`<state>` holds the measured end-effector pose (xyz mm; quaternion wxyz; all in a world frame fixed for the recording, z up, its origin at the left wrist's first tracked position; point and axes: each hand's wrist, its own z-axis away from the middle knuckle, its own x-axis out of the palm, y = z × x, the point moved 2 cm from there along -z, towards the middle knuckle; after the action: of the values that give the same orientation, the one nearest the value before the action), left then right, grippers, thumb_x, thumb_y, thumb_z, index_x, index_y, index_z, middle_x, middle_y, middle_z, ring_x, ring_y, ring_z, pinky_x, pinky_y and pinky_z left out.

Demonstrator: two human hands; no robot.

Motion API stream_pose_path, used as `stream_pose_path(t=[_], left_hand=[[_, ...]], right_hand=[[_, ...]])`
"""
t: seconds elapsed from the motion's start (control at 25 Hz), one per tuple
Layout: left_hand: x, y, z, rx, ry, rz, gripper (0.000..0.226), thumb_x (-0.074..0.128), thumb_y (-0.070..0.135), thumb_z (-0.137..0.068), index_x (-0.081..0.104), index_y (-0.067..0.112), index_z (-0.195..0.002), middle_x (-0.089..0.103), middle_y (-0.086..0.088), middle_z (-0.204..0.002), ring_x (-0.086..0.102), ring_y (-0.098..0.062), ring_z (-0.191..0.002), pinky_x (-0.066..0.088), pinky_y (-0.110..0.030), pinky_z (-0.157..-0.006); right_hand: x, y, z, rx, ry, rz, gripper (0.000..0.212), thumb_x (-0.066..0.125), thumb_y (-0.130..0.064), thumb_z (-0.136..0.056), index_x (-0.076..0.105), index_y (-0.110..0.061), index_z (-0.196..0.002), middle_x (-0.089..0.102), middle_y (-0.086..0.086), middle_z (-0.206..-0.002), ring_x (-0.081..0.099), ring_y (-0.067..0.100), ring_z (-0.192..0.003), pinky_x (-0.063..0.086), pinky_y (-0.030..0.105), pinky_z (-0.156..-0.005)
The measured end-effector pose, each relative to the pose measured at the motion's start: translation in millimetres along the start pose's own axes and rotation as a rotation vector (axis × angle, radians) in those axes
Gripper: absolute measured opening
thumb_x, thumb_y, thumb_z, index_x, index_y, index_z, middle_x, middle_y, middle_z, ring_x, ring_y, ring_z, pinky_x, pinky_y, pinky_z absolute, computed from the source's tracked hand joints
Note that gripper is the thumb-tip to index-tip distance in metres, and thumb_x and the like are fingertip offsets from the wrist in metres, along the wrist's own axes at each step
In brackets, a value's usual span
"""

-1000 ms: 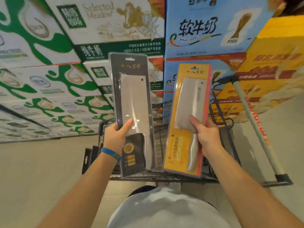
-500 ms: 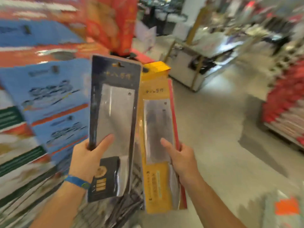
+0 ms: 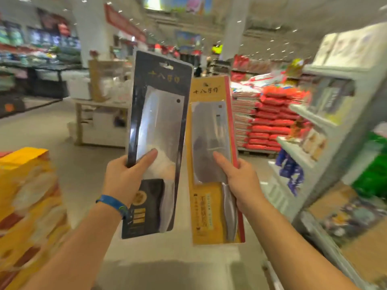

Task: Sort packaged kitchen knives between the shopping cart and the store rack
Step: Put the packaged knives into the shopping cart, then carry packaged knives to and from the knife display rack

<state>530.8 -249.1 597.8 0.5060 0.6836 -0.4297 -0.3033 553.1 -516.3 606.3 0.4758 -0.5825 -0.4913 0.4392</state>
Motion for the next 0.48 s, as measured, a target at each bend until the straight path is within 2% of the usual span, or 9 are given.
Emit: stream_pose_path(t=[0.08,0.2,0.28,0.32,0.4,0.48], left_hand=[[77.8,8.6,-16.3,0.019,-0.085,0.044,0.05,0.075,0.077,-0.052,0.07,0.029,-0.066,0.059,0.005,-0.068,0.054,-0.007,-0.059,0.045,-0.023,-0.055],[175.7,21.0,-27.1,0.07,-0.204,0.09,0.07,0.073,0.079,-0.051,0.068,0.015,-0.081,0.057,-0.003,-0.074,0.053,-0.015,-0.066,0.044,-0.031,-0.06],[238.2,28.6,-29.5,0.077,-0.28,0.127,0.08,0.075,0.077,-0.054,0.069,0.003,-0.082,0.056,-0.001,-0.07,0.052,-0.014,-0.064,0.042,-0.033,-0.061],[265.0,31.1,-30.6,0.063,-0.31,0.147,0.077,0.077,0.075,-0.057,0.067,0.001,-0.076,0.055,0.005,-0.063,0.051,-0.01,-0.058,0.041,-0.033,-0.059],[316.7,37.8,-30.2,0.054,-0.372,0.189,0.056,0.077,0.066,-0.059,0.057,0.014,-0.058,0.044,0.016,-0.047,0.04,0.0,-0.044,0.036,-0.029,-0.052],[366.2,43.3,-31.9,0.073,-0.465,0.254,0.046,0.075,0.059,-0.061,0.06,0.017,-0.055,0.046,0.016,-0.047,0.042,0.0,-0.044,0.038,-0.024,-0.051]], right_hand=[[-63.9,-10.0,-30.4,-0.053,0.095,0.022,0.047,0.083,-0.058,-0.07,0.081,-0.021,-0.097,0.081,-0.004,-0.092,0.078,0.014,-0.085,0.059,0.024,-0.068],[-146.4,-21.7,-61.7,-0.103,0.217,0.054,0.038,0.079,-0.054,-0.081,0.079,-0.023,-0.103,0.081,-0.009,-0.092,0.078,0.009,-0.085,0.057,0.016,-0.064],[-200.6,-29.2,-76.3,-0.118,0.325,0.077,0.037,0.075,-0.06,-0.083,0.079,-0.027,-0.1,0.08,-0.015,-0.088,0.076,0.003,-0.08,0.055,0.013,-0.062],[-223.1,-32.2,-81.8,-0.119,0.374,0.105,0.04,0.072,-0.065,-0.083,0.079,-0.028,-0.096,0.079,-0.016,-0.086,0.075,0.002,-0.079,0.056,0.015,-0.064],[-263.1,-36.3,-91.5,-0.112,0.459,0.164,0.051,0.068,-0.074,-0.079,0.079,-0.026,-0.095,0.08,-0.011,-0.087,0.076,0.007,-0.082,0.059,0.027,-0.073],[-295.5,-40.9,-97.3,-0.126,0.542,0.209,0.057,0.066,-0.077,-0.077,0.08,-0.025,-0.095,0.08,-0.01,-0.086,0.076,0.007,-0.081,0.059,0.031,-0.075]])
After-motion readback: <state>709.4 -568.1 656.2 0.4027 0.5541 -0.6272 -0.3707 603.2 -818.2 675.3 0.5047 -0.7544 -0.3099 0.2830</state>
